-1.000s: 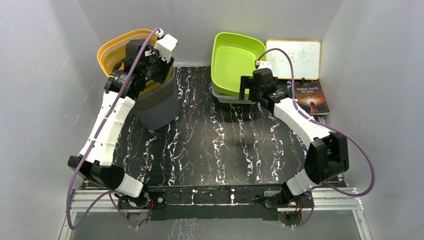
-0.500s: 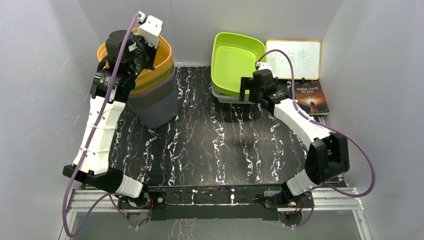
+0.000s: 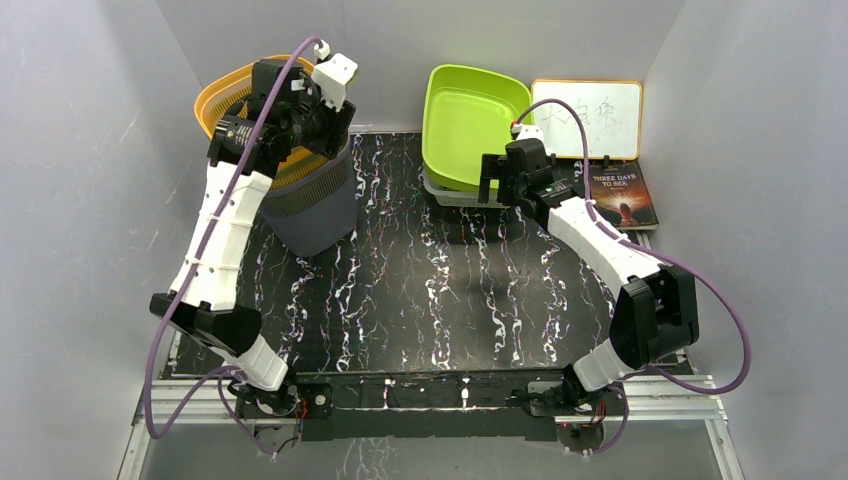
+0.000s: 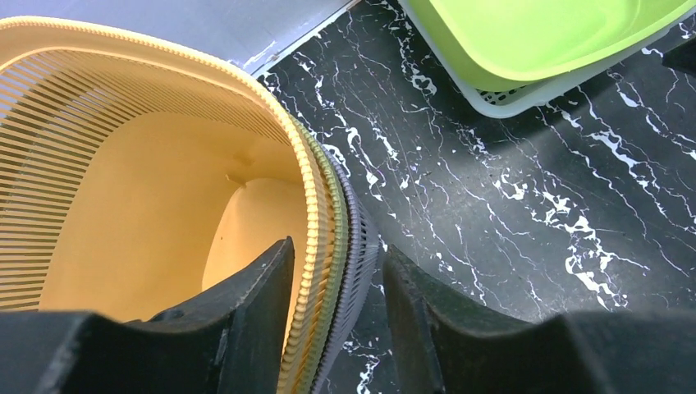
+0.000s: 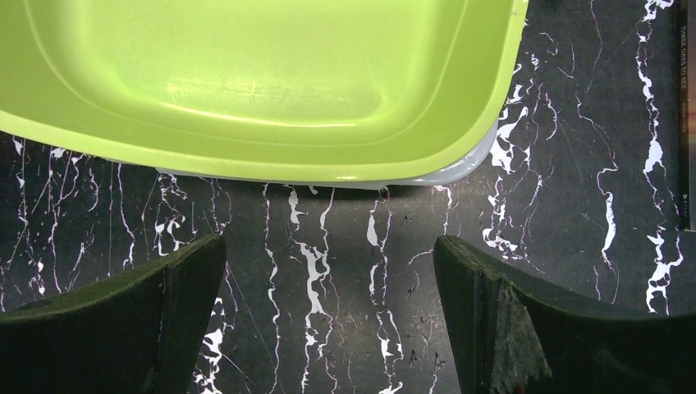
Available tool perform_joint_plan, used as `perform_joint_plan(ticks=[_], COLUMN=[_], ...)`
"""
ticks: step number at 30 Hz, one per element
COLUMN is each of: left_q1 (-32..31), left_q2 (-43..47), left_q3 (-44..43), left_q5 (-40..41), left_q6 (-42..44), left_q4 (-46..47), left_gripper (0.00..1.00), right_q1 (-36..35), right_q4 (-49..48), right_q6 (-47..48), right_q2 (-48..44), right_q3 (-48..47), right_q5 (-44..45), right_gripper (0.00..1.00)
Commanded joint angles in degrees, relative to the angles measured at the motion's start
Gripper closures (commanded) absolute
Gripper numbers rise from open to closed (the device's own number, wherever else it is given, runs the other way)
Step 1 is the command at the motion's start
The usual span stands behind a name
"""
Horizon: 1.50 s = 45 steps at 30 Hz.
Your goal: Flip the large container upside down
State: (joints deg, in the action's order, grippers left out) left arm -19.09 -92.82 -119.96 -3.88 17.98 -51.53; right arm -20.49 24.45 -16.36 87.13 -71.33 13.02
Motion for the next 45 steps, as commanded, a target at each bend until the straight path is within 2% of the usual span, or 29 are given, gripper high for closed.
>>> perform_joint_plan(ticks=[1, 4, 6, 7, 9, 18, 23, 28, 31, 34, 39, 41, 42, 43, 45], left_q1=[0.4, 0.6, 0.9, 1.1, 1.6, 2.4, 2.5, 2.5, 2.5, 2.5, 2.5, 2.6, 2.5, 2.5, 2.6], left_q2=[0.5, -0.5, -1.0, -1.3, -2.0, -2.8, -1.5, -2.8, -2.4, -1.9, -1.6, -1.2, -0.9, -0.7, -0.5], left_q3=[0.0, -0.4, -1.0, -1.4, -1.6, 4.0, 4.0, 1.7, 2.4, 3.0, 2.9, 3.4, 3.8, 4.3, 4.9], left_q5=[0.6, 2.2, 2.5, 2.4, 2.3, 1.9, 4.9, 5.5, 5.7, 5.6, 4.8, 4.4, 4.4, 4.7, 5.4], left_q6=[-1.0, -1.0, -1.1, -1.2, -1.4, -1.5, -3.0, -3.2, -3.2, -3.2, -3.3, -3.3, -3.4, -3.3, -3.2], left_q4=[-1.0, -0.7, -0.6, -0.6, -0.9, -0.9, 0.9, -1.7, -1.5, -1.2, -1.6, -1.4, -1.1, -0.7, 0.0], left_gripper=[0.60, 0.65, 0.79, 0.90, 1.00, 1.00, 1.00, 1.00, 0.92, 0.90, 0.73, 0.69, 0.69, 0.75, 0.94], right_q1=[0.3, 0.3, 0.3, 0.3, 0.3, 0.3, 0.3, 0.3, 0.3, 0.3, 0.3, 0.3, 0.3, 0.3, 0.2], right_q4=[-1.4, -1.5, -1.6, -1.6, -1.6, -1.9, -2.4, -2.5, -2.5, -2.6, -2.5, -2.5, -2.6, -2.6, -2.7], right_q6=[0.8, 0.8, 0.8, 0.8, 0.9, 1.2, 1.0, 0.6, 0.7, 0.7, 0.6, 0.5, 0.5, 0.5, 0.4], right_q2=[-1.8, -1.6, -1.5, -1.5, -1.4, -2.4, -2.8, -2.5, -2.6, -2.8, -2.8, -2.8, -2.8, -2.8, -2.8], right_q3=[0.6, 0.7, 0.6, 0.7, 0.8, 2.4, 3.2, 3.5, 3.6, 3.7, 3.9, 4.0, 4.0, 4.1, 4.1], right_q5=[1.0, 0.9, 0.8, 0.8, 0.9, 1.5, 1.7, 1.2, 1.2, 1.5, 1.2, 1.1, 1.1, 1.2, 1.1], right_gripper=[0.02, 0.02, 0.02, 0.02, 0.02, 0.02, 0.02, 0.02, 0.02, 0.02, 0.02, 0.02, 0.02, 0.02, 0.02])
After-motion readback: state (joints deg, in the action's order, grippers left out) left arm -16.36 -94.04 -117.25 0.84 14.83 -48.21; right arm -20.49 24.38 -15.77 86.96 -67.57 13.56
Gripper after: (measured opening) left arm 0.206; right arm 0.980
